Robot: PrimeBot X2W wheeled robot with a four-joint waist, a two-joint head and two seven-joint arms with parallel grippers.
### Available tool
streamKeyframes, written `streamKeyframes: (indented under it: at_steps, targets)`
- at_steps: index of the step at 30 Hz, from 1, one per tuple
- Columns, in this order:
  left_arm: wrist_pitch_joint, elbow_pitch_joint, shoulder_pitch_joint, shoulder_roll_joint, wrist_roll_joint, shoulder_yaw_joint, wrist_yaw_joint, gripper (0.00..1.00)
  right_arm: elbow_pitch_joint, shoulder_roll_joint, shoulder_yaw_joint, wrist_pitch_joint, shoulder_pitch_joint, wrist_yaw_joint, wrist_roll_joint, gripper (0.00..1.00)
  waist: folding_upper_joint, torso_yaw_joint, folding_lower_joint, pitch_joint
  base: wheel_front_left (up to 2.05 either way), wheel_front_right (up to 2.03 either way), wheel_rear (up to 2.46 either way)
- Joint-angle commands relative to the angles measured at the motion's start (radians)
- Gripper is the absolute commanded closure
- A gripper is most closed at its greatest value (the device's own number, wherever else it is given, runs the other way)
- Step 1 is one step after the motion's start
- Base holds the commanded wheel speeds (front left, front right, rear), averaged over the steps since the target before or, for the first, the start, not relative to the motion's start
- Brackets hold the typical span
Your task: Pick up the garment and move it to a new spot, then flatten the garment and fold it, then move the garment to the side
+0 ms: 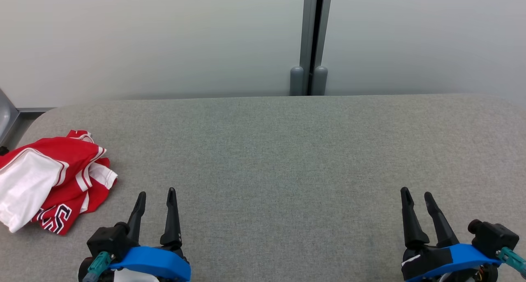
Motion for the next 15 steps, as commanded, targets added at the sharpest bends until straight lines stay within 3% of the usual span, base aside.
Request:
streamKeyframes:
  at_steps: [1,15]
  targets:
    - [-0.009,-0.001,-0.015,0.007,0.022,-0.001,0.005,0.0,-0.002,-0.007,0.0,-0.009,0.004,0.002,-0.021,0.0,0.0,0.0,0.0,0.0,0.0,0.0,0.0]
    - [-0.037,0.019,-0.017,0.007,0.128,-0.019,0.014,0.0,0.024,-0.008,-0.002,-0.036,0.002,0.002,-0.135,0.0,0.0,0.007,0.0,-0.002,0.0,0.0,0.0]
